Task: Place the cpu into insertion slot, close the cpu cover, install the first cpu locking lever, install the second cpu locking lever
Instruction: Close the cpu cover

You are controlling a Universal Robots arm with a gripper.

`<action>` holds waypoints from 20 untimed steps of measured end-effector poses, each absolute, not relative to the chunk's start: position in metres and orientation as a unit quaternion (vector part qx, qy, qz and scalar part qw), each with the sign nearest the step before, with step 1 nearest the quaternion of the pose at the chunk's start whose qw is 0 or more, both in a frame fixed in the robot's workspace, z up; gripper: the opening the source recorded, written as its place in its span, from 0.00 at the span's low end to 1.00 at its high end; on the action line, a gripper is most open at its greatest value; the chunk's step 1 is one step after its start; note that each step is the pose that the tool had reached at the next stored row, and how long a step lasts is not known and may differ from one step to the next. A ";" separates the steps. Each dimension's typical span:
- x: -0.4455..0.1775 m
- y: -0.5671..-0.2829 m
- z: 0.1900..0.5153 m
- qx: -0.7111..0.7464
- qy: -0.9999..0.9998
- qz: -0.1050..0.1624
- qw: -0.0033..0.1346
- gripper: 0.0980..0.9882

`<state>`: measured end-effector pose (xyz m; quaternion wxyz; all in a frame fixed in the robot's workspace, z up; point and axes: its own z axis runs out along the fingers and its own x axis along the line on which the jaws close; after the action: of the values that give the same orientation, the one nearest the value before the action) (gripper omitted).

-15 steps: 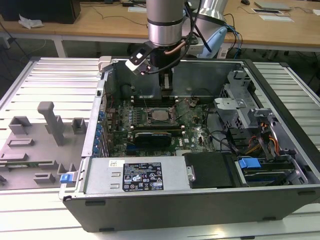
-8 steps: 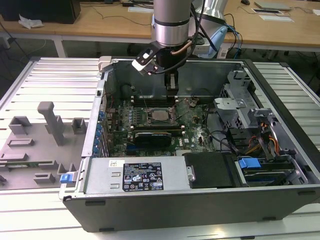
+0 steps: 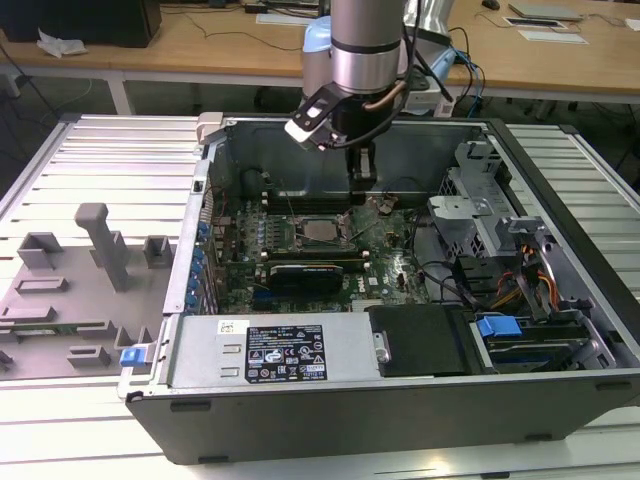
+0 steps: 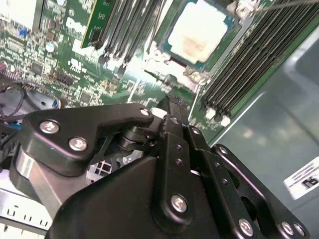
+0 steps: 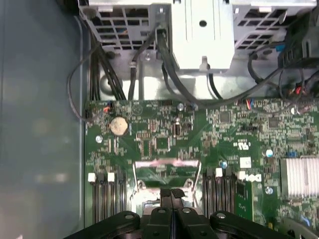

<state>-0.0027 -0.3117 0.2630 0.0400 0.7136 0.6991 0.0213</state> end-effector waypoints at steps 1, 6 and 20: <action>0.000 -0.312 0.263 0.714 0.699 0.021 0.040 0.01; 0.015 -0.312 0.263 0.714 0.699 0.021 0.040 0.01; 0.046 -0.312 0.255 0.714 0.699 0.017 0.036 0.01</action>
<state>0.0459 -0.3120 0.2545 0.0355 0.7137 0.6993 0.0166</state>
